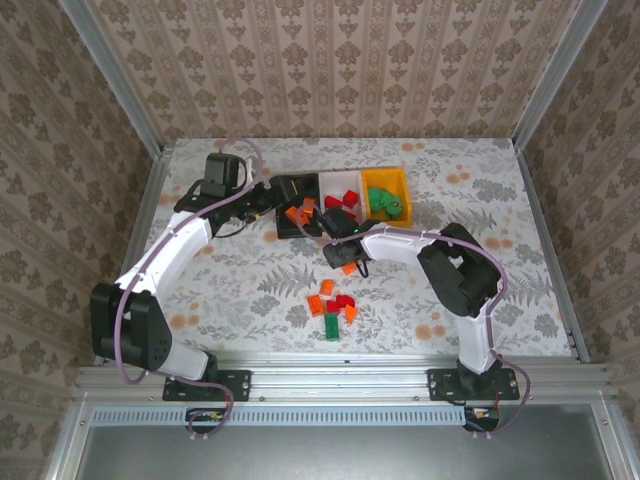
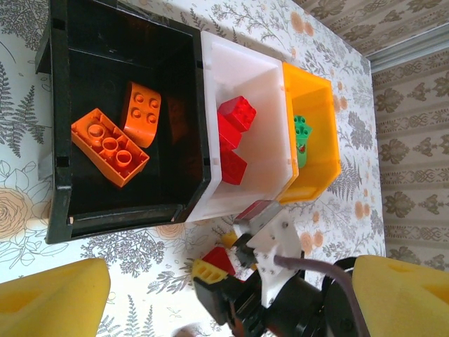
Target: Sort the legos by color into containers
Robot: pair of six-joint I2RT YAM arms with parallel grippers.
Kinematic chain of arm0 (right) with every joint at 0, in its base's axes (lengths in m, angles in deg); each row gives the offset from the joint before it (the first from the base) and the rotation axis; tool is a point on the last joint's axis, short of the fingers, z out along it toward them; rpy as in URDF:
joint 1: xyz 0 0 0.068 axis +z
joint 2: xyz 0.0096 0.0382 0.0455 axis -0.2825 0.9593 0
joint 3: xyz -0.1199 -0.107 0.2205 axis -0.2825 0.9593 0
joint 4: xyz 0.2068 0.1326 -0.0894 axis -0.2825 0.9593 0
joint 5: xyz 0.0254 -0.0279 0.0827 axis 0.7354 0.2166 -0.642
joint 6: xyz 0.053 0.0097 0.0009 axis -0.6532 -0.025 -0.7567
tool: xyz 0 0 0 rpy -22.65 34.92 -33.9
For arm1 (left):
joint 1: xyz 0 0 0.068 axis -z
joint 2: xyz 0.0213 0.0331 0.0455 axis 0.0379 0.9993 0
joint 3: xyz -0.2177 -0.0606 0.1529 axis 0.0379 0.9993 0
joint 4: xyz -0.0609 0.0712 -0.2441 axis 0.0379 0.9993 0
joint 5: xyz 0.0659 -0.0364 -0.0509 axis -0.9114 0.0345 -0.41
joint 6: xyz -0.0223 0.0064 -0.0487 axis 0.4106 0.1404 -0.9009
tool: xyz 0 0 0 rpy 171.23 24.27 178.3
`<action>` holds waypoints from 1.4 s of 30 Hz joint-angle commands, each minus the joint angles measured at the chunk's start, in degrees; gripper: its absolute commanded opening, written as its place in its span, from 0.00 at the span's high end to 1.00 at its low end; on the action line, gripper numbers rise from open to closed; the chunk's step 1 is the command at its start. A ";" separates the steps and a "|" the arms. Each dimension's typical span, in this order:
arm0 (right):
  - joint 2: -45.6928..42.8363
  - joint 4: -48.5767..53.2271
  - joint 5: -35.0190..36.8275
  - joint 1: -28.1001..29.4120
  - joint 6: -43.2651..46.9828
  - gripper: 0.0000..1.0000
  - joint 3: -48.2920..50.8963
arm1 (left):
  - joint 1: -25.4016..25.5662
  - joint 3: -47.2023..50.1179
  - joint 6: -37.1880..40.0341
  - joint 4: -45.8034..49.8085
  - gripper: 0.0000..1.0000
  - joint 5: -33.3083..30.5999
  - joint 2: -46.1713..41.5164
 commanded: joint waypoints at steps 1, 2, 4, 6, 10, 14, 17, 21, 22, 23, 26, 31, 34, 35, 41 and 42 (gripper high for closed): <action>-1.51 1.22 2.65 -1.49 -1.49 0.56 1.65 | -0.11 0.16 0.40 0.28 0.08 0.92 -0.68; -1.67 1.02 2.93 -1.62 -1.64 0.57 1.78 | -0.09 0.18 0.44 0.23 0.08 0.91 -0.70; -2.22 0.30 3.49 -1.58 -2.16 0.60 2.25 | -0.11 0.18 0.40 0.29 0.08 0.89 -0.56; -2.68 -0.10 3.69 -1.58 -2.35 0.62 2.52 | -0.11 0.12 0.44 0.24 0.08 0.85 -0.49; -3.34 -0.59 3.81 -1.50 -2.61 0.66 2.77 | -0.04 0.16 0.40 0.20 0.08 0.92 -0.39; -4.19 -1.99 3.71 -1.32 -3.31 0.68 3.57 | -0.06 0.16 0.40 0.15 0.08 0.92 -0.32; -4.87 -2.24 4.23 -0.86 -3.32 0.69 3.54 | -0.06 0.18 0.41 0.15 0.08 1.00 -0.32; -6.33 -2.09 5.73 -0.19 -3.14 0.69 3.07 | -0.08 0.13 0.40 0.19 0.08 1.09 -0.21; -6.77 -2.11 5.88 -0.09 -3.09 0.69 2.97 | -0.02 0.10 0.40 0.12 0.08 1.09 -0.21; -7.20 -2.07 6.06 -0.09 -3.04 0.69 2.89 | -0.02 0.13 0.40 0.10 0.08 1.09 -0.21; -7.79 -1.61 6.85 -0.11 -2.57 0.69 2.08 | -0.02 0.16 0.40 0.09 0.08 1.07 -0.22; -7.09 0.21 8.34 -1.41 -0.59 0.69 -3.74 | 0.14 0.25 0.40 0.05 0.08 1.18 -0.10; -4.88 1.14 8.57 -3.25 0.45 0.69 -9.11 | 0.46 0.19 0.52 0.05 0.08 1.18 0.14; -4.05 1.46 8.31 -3.84 0.63 0.69 -10.70 | 0.61 0.23 0.53 0.01 0.08 1.18 0.35; 3.81 5.27 6.74 -7.30 1.26 0.69 -23.04 | 1.74 0.18 0.49 0.21 0.08 1.35 1.37; 5.23 6.19 6.26 -7.75 1.33 0.69 -24.99 | 1.87 0.17 0.41 0.15 0.08 1.49 1.53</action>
